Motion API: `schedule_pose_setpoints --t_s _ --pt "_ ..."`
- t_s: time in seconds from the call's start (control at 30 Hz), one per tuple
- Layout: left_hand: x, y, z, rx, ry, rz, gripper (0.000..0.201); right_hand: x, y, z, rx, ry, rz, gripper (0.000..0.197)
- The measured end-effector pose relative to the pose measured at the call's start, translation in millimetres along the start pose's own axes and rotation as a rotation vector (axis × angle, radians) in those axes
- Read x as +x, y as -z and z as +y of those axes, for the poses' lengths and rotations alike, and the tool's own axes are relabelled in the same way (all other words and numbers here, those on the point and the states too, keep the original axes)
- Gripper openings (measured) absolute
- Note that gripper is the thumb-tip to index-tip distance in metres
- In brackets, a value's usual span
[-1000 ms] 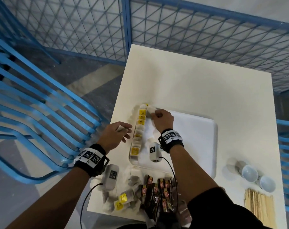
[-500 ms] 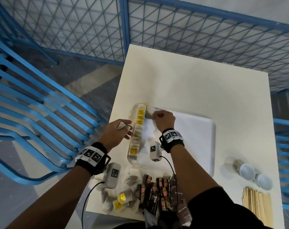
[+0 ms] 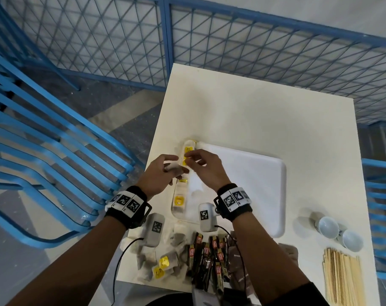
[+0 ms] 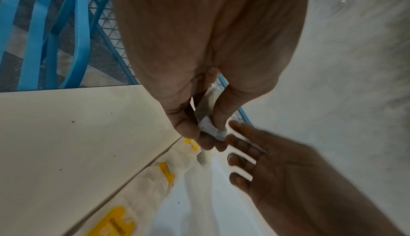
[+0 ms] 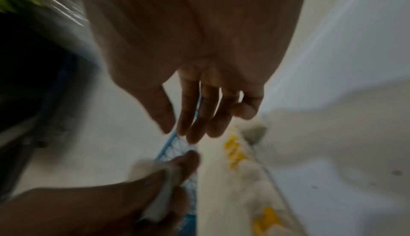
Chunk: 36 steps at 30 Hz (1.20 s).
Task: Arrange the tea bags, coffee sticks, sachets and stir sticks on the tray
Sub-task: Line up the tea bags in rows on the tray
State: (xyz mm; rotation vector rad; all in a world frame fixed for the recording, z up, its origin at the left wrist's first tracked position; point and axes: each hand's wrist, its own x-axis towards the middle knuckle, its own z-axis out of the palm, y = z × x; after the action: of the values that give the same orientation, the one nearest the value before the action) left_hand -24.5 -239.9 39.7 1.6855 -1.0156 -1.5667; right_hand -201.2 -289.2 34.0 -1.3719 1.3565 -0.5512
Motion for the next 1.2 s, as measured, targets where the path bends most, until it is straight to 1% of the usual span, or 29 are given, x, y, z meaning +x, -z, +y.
schedule_pose_setpoints --t_s 0.07,0.13,0.27,0.37,0.5,0.57,0.77,0.93,1.1,1.2 --pt "-1 -2 4 0.028 -0.008 0.001 0.037 -9 1 -15 -0.033 0.09 -0.121 0.02" --pt "-4 -5 8 0.032 -0.013 -0.009 0.039 -16 4 -21 -0.097 0.138 -0.161 0.023" --pt "-14 -11 17 0.05 -0.045 -0.058 0.038 -21 9 -21 -0.093 0.161 -0.086 0.012" --pt "-21 -16 18 0.057 -0.074 -0.072 0.026 -26 13 -19 -0.065 0.133 -0.004 0.007" --pt "-26 -18 10 -0.026 -0.094 -0.041 0.012 -35 15 -13 -0.002 0.056 0.078 0.008" --pt "-28 -18 5 -0.031 -0.098 -0.043 0.011 -37 14 -12 0.038 0.034 0.108 0.009" --pt "-36 -18 1 -0.041 -0.094 -0.063 0.016 -43 11 -14 0.042 0.049 0.133 0.011" --pt "-38 -19 0 -0.056 -0.085 0.007 0.017 -43 10 -16 0.028 0.058 0.139 0.01" --pt "-35 -19 -5 -0.068 -0.08 0.046 0.015 -42 9 -13 0.033 0.039 0.158 0.011" --pt "-32 -19 -6 -0.057 -0.077 0.068 0.014 -42 8 -7 0.06 0.0 0.121 0.006"
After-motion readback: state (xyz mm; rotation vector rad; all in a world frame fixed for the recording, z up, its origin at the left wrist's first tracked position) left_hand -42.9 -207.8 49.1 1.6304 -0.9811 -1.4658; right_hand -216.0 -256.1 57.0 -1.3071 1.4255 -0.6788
